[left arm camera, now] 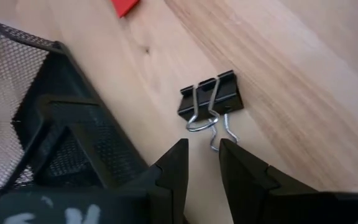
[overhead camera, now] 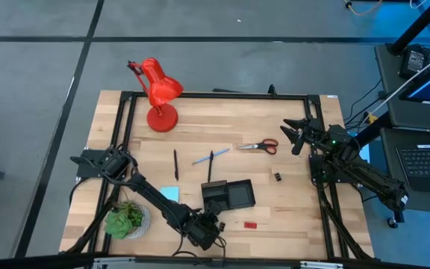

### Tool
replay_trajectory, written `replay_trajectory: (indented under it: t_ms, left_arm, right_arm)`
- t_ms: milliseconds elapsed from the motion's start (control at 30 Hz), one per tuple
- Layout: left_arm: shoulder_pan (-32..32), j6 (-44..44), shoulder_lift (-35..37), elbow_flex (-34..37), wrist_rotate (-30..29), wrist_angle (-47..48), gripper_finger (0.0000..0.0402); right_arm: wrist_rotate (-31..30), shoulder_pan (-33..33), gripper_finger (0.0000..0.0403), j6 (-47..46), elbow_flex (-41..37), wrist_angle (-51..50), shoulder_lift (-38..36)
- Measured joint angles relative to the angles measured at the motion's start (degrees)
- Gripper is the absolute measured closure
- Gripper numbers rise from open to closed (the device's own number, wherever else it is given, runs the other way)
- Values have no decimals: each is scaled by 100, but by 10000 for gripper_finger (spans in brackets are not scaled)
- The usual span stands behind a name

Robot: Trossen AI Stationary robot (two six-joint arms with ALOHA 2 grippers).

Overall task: Pick and place office supplies into organizer
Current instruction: Put the bottom black binder clip into the black desk organizer

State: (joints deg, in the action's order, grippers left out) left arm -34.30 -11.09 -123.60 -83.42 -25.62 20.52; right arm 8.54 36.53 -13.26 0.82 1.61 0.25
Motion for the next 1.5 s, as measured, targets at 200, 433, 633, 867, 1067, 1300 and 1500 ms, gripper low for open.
replay_trajectory:
  t_ms: [200,433,633,867,1067,1300,1500]
  left_arm:
    - [-16,-4,1,0,-38,-7,315]
    - [-39,-19,1,0,-224,-18,315]
    - [-141,-309,1,0,-441,-95,315]
    - [-275,-809,1,-2,-727,-361,315]
    - [-280,-1013,1,-4,-746,-389,315]
    - [-280,-1209,8,-9,-733,-432,315]
    - [-272,-1217,12,-11,-513,-429,315]
  right_arm:
    - [2,0,210,0,1,0,0]
    - [1,0,210,0,1,-1,0]
    - [2,0,210,1,1,0,0]
    - [2,2,210,0,0,0,0]
    - [2,1,210,0,1,-2,0]
    - [2,0,210,2,0,-1,0]
    - [2,0,210,13,0,-2,0]
